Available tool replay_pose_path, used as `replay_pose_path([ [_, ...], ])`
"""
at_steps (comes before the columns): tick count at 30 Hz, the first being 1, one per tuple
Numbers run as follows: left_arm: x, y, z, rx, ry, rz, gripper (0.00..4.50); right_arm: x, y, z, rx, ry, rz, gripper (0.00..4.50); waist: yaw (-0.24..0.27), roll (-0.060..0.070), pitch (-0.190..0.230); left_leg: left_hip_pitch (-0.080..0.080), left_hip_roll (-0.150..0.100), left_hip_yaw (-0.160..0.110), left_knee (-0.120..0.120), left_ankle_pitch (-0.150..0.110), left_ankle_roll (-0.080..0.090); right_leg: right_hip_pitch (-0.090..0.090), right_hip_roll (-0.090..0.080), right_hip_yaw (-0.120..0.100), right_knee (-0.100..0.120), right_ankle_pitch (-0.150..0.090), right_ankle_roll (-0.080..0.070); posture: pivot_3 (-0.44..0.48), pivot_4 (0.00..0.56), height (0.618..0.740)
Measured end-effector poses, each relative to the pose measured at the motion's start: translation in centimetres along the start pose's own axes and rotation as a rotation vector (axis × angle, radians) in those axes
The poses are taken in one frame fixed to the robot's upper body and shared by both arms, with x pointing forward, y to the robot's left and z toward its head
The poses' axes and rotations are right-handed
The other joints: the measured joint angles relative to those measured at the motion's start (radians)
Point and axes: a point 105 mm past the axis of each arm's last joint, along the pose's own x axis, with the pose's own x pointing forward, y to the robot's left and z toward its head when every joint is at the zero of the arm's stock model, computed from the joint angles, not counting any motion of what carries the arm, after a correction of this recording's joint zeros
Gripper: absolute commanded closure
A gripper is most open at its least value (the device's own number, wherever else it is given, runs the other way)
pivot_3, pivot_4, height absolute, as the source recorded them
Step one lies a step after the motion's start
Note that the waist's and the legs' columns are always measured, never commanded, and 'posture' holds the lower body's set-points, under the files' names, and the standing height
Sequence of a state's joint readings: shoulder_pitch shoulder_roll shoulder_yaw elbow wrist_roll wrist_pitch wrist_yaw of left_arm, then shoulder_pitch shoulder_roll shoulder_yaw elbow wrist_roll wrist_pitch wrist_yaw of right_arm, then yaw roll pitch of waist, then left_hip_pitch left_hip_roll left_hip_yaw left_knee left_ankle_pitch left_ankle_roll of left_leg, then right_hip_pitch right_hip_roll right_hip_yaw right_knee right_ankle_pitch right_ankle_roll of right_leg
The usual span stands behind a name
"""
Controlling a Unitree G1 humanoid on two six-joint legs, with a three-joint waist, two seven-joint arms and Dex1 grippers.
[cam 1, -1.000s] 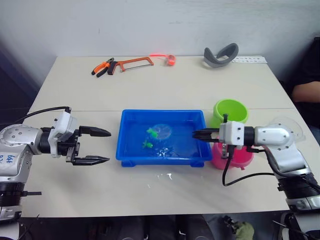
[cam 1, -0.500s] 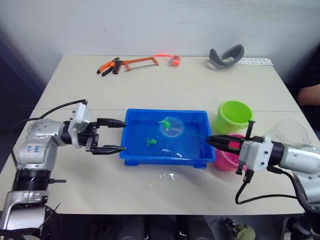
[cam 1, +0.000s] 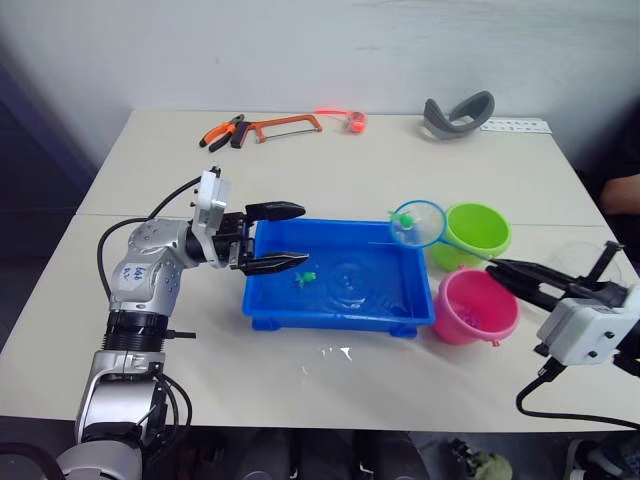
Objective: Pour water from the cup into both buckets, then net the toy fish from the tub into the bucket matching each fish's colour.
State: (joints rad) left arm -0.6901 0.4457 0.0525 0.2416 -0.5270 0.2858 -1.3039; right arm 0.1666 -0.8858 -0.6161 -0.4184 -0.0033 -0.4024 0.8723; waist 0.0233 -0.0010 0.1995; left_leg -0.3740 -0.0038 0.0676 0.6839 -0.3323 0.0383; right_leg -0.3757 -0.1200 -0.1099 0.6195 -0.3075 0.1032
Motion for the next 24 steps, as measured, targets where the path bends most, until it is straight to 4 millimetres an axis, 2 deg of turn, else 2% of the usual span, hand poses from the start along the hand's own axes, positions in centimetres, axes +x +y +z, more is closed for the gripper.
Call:
replay_pose_path([
  [4,2.0,-0.6,-0.3,-0.022,-0.023,-0.041,0.05,-1.2,-1.5,-3.9,-0.114,0.149,-0.006,4.50,0.000,-0.001,0.001,0.001,0.000,0.001,-0.001,0.000,0.000,0.000,0.001,0.002,0.000,0.000,0.000,0.000,0.150,0.740],
  [9,2.4,-1.0,-1.1,-0.038,-0.035,-0.045,0.05,-1.4,-1.7,-7.1,-0.196,0.261,0.028,4.50,-0.002,0.000,0.000,0.001,0.001,0.001,-0.001,0.001,-0.001,0.000,0.002,0.003,-0.001,0.000,0.000,0.000,0.150,0.740],
  [17,2.7,-0.9,-1.5,-0.032,-0.042,-0.029,0.05,-0.5,-0.8,-7.6,-0.460,0.237,0.163,4.50,0.000,0.000,0.000,0.001,0.001,0.001,-0.001,0.001,-0.002,0.000,0.002,0.003,-0.001,0.000,0.000,0.000,0.150,0.740],
  [24,3.1,-1.0,-1.7,-0.025,-0.057,-0.037,0.05,-0.9,-1.0,-8.8,-0.675,0.253,0.201,4.50,-0.002,0.000,0.000,0.001,0.001,0.001,-0.001,0.001,-0.002,0.000,0.002,0.003,-0.001,0.000,0.000,0.000,0.150,0.740],
])
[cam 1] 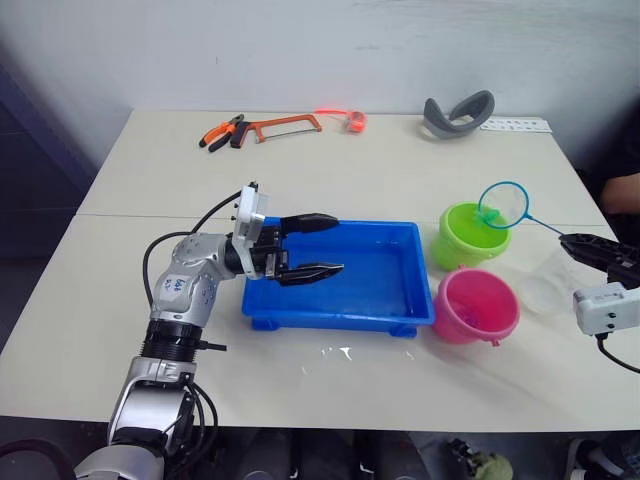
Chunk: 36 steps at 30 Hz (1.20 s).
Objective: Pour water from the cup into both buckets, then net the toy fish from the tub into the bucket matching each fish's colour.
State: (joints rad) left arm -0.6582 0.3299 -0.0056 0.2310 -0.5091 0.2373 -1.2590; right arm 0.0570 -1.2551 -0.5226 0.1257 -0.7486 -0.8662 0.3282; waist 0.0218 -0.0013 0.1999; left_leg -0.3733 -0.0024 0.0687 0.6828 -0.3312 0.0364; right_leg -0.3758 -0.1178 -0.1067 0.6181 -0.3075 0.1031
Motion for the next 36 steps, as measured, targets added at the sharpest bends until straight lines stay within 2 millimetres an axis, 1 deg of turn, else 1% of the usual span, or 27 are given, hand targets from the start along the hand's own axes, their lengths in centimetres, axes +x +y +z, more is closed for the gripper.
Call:
replay_pose_path([
  [3,-0.1,0.2,-0.3,-0.014,-0.005,0.006,0.05,0.1,-0.3,-0.4,-0.066,-0.001,-0.009,4.50,-0.001,0.000,0.000,0.000,0.000,0.000,0.000,0.000,0.000,0.000,0.000,0.000,0.000,0.000,0.000,0.000,0.150,0.740],
  [6,0.3,0.2,-0.2,-0.008,-0.015,-0.008,0.05,0.4,-0.8,-0.8,-0.119,-0.001,-0.010,4.50,-0.002,0.000,0.000,0.000,0.001,0.000,0.000,0.000,-0.001,0.000,0.001,0.000,0.000,0.000,0.000,0.000,0.150,0.740],
  [9,0.6,0.4,0.0,0.003,-0.024,-0.022,0.05,1.1,-1.3,-0.2,-0.181,-0.059,-0.007,4.50,-0.005,0.001,0.000,0.000,0.001,0.000,0.000,0.001,-0.001,0.000,0.001,0.001,0.000,0.000,-0.001,0.000,0.150,0.740],
  [13,0.4,0.6,-0.2,-0.004,-0.024,-0.019,0.05,1.4,-1.1,0.3,-0.232,-0.098,0.003,4.50,-0.006,0.001,0.000,0.000,0.001,0.000,-0.001,0.001,-0.001,0.000,0.001,0.000,0.000,0.000,-0.001,0.000,0.150,0.740],
  [20,0.3,0.6,-0.2,0.007,-0.026,-0.020,0.05,1.2,-1.7,-0.2,-0.274,-0.094,-0.032,4.50,-0.003,0.001,0.000,-0.001,0.001,0.000,-0.001,0.001,-0.001,-0.001,0.001,0.000,0.000,0.000,-0.001,0.000,0.150,0.740],
  [25,0.0,0.9,-0.9,-0.017,-0.024,-0.004,0.05,1.3,-1.1,-0.1,-0.295,-0.102,-0.009,4.50,-0.004,0.001,0.000,-0.001,0.001,0.000,-0.001,0.001,-0.001,-0.001,0.001,0.000,0.000,0.000,-0.001,0.000,0.150,0.740],
  [32,0.6,1.5,-0.3,0.018,-0.045,-0.007,0.05,1.3,-1.2,-0.2,-0.293,-0.103,-0.019,4.50,-0.003,0.001,0.000,-0.001,0.001,0.000,-0.001,0.001,-0.001,-0.001,0.001,0.000,0.000,0.000,-0.001,0.000,0.150,0.740],
  [34,0.6,1.6,-0.4,0.020,-0.050,0.000,0.05,1.3,-1.2,0.2,-0.276,-0.131,-0.031,4.50,-0.004,0.001,0.000,-0.001,0.001,0.000,-0.001,0.001,-0.001,-0.001,0.002,0.000,0.000,0.000,-0.001,0.000,0.150,0.740],
  [36,0.6,1.7,-0.6,0.016,-0.051,0.004,0.05,1.4,-0.7,0.8,-0.260,-0.164,-0.020,4.50,-0.004,0.001,0.000,-0.001,0.001,0.000,-0.001,0.001,-0.001,-0.001,0.002,0.000,0.000,0.000,-0.001,0.000,0.150,0.740],
])
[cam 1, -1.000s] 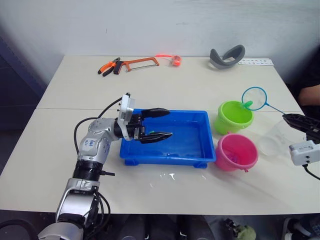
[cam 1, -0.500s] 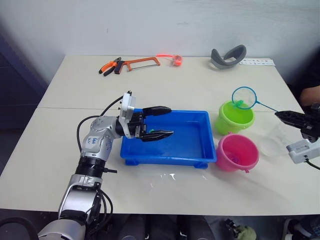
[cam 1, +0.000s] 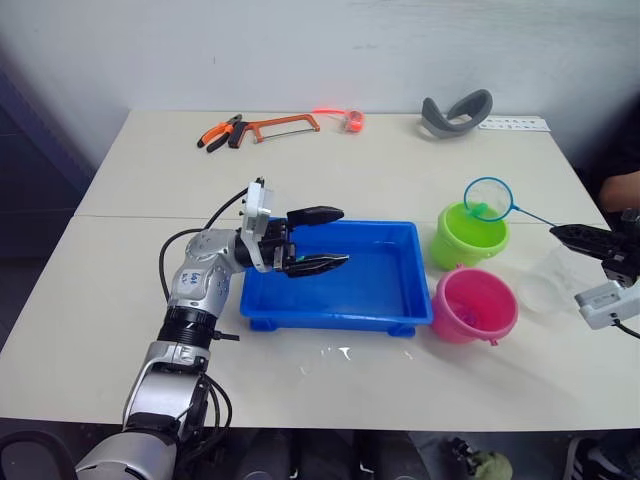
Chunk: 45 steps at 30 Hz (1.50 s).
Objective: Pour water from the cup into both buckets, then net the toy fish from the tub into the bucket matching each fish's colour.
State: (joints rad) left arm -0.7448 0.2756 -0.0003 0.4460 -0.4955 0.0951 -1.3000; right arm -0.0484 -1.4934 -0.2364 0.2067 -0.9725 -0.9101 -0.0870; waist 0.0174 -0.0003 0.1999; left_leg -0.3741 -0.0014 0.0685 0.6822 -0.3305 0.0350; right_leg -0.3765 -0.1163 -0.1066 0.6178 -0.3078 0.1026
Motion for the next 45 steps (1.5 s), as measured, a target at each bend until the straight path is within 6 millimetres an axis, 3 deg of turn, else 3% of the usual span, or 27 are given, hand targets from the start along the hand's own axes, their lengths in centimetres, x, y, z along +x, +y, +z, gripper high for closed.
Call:
replay_pose_path([
  [4,0.0,0.0,0.0,0.013,0.001,0.003,0.05,-0.4,1.3,-0.4,0.021,0.027,0.037,4.50,0.003,0.000,0.000,0.000,0.000,0.000,0.000,0.000,0.000,0.000,0.000,0.000,0.000,0.000,0.000,0.000,0.150,0.740],
  [7,0.0,0.1,0.0,0.018,0.000,0.003,0.05,-0.2,1.0,0.2,0.016,-0.002,0.025,4.50,0.002,0.000,0.000,0.000,0.000,0.000,0.000,0.000,0.000,0.000,0.000,0.000,0.000,0.000,0.000,0.000,0.150,0.740],
  [13,0.1,0.1,0.1,0.020,0.000,0.003,0.05,-0.5,1.2,-1.3,0.025,0.081,0.032,4.50,0.001,0.000,0.000,0.000,0.000,0.000,0.000,0.000,0.000,0.000,0.000,0.000,0.000,0.000,0.000,0.000,0.150,0.740],
  [17,-0.3,0.2,0.2,0.028,0.002,0.017,0.05,-0.5,0.1,-1.1,0.090,0.065,-0.043,4.50,0.000,0.000,0.000,0.000,0.000,0.000,0.000,0.000,0.000,0.000,0.000,0.000,0.000,0.000,0.000,0.000,0.150,0.740],
  [21,-2.0,0.0,0.9,0.041,-0.001,0.056,0.05,-0.4,-2.5,0.1,0.287,-0.005,-0.160,4.50,-0.007,0.000,0.000,0.000,0.001,-0.001,0.000,0.000,0.000,0.000,0.000,0.000,0.000,0.000,0.000,0.000,0.150,0.740],
  [25,-5.7,0.3,1.8,0.062,0.031,0.161,0.05,0.4,-6.1,3.4,0.731,-0.189,-0.296,4.50,-0.020,0.000,0.000,0.000,0.004,-0.002,0.000,0.000,0.000,0.002,-0.001,-0.001,-0.001,0.000,0.000,0.000,0.150,0.740],
  [29,-9.9,0.0,2.1,0.075,0.106,0.273,0.05,1.6,-7.9,6.3,1.058,-0.370,-0.193,4.50,-0.018,0.000,0.000,0.001,0.004,-0.003,0.001,-0.001,0.000,0.002,-0.003,-0.001,-0.001,0.000,-0.001,0.000,0.150,0.740],
  [35,-14.8,-1.9,1.3,0.039,0.243,0.382,0.05,4.4,-8.1,8.8,1.228,-0.454,0.014,4.50,-0.019,0.000,0.000,0.000,0.002,-0.004,0.001,-0.002,0.001,0.001,-0.010,-0.004,-0.006,0.000,-0.001,0.000,0.150,0.740],
  [45,-15.9,-4.5,1.7,0.008,0.343,0.396,0.05,11.3,-8.0,12.1,1.255,-0.520,0.146,4.50,-0.020,-0.001,0.000,-0.002,-0.002,-0.005,0.001,-0.002,0.002,0.000,-0.013,-0.008,-0.001,0.000,-0.001,0.000,0.150,0.740],
])
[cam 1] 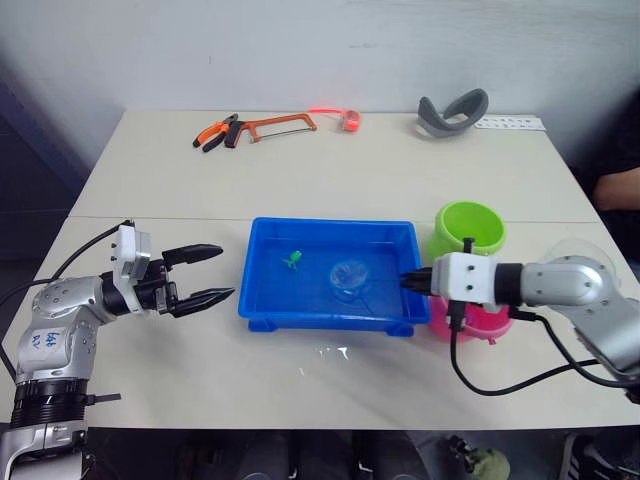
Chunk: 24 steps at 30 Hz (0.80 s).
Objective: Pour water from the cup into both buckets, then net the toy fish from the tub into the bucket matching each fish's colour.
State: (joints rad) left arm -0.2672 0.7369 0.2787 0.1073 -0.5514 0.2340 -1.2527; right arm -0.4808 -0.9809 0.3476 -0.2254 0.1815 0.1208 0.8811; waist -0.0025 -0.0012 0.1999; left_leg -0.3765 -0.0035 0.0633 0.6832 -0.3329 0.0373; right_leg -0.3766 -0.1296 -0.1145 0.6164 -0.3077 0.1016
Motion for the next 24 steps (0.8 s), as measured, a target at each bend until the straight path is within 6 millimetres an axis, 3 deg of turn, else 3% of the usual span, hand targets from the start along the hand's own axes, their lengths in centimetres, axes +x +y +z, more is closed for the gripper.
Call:
replay_pose_path([
  [7,-1.2,0.1,0.3,0.011,0.037,0.050,0.05,3.9,-1.3,0.6,-0.032,-0.026,-0.017,4.50,-0.004,0.000,0.000,0.000,0.000,0.001,0.000,0.000,0.000,-0.002,0.001,0.001,0.002,0.000,0.000,0.000,0.150,0.740],
  [12,-1.3,0.0,0.4,0.018,0.043,0.058,0.05,6.4,-0.9,1.8,-0.051,-0.090,-0.024,4.50,0.000,0.000,0.000,0.000,0.000,0.001,0.000,0.000,0.000,-0.002,0.000,0.000,0.004,0.000,0.000,0.000,0.150,0.740],
  [17,-1.4,0.2,0.9,0.029,0.040,0.072,0.05,7.8,-0.6,1.9,-0.068,-0.119,-0.055,4.50,-0.003,0.000,0.000,0.000,-0.001,0.001,0.000,0.000,-0.001,-0.003,0.001,0.001,0.004,0.000,0.000,0.000,0.150,0.740],
  [24,-1.1,0.4,1.4,0.044,0.027,0.074,0.05,7.6,-0.3,1.7,-0.103,-0.158,-0.120,4.50,-0.003,0.000,0.000,0.000,-0.001,0.001,-0.001,0.000,-0.001,-0.003,0.001,0.001,0.004,0.000,0.000,0.000,0.150,0.740],
])
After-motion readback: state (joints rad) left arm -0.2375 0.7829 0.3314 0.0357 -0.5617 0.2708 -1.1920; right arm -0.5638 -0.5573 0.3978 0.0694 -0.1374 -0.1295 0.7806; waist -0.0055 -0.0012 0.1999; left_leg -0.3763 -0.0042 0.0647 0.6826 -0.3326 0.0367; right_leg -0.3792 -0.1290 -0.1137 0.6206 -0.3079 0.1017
